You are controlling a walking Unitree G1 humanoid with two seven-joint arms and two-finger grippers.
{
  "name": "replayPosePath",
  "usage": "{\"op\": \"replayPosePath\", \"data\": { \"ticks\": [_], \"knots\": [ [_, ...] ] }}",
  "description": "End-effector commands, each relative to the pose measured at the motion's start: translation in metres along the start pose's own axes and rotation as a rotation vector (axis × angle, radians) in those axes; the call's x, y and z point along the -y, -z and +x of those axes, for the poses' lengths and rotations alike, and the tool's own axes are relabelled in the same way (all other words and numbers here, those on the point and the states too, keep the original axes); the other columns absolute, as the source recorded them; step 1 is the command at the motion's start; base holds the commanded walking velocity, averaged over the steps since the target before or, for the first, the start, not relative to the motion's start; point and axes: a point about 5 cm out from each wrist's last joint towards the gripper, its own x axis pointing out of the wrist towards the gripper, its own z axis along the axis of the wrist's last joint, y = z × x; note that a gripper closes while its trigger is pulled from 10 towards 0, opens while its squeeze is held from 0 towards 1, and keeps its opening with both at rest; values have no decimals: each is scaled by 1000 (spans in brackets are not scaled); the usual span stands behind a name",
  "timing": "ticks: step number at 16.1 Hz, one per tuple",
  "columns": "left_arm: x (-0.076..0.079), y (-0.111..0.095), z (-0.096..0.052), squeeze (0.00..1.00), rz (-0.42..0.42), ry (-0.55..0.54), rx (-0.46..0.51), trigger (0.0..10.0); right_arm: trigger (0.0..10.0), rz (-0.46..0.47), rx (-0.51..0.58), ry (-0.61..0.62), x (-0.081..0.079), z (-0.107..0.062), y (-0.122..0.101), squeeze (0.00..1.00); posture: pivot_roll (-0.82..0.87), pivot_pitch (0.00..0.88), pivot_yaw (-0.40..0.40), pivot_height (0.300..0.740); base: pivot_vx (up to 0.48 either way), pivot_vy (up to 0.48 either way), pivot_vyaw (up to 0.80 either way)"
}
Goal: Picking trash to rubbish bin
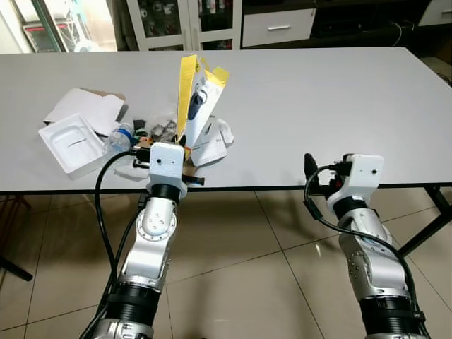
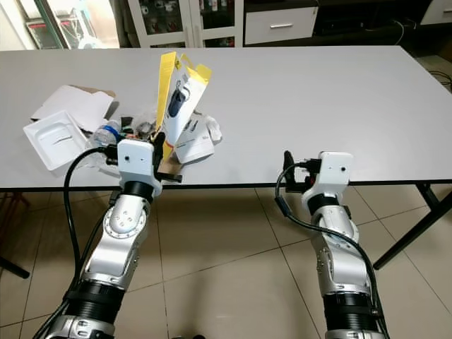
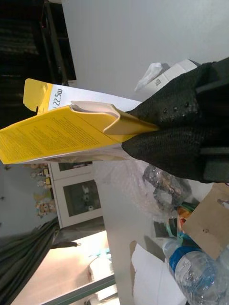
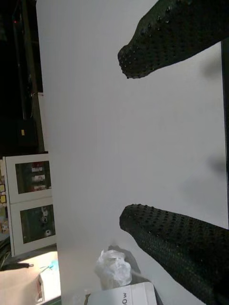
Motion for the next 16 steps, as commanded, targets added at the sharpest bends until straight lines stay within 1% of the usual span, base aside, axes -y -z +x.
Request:
{"op": "replayPosePath", "data": {
  "ticks": [1,7,16],
  "knots": [
    [1,1,0,0,-5,-2,-6,10000,10000,-9,-14,8,2,-3,4,0,-89,85,66,740,0,0,0],
    [3,1,-1,0,7,0,-3,10000,10000,-32,-17,0,1,-2,3,0,-82,107,55,740,0,0,755],
    [1,0,-1,0,24,-5,-3,10000,10000,-24,-36,-10,-1,-4,7,0,-79,130,56,740,0,0,800]
  ]
}}
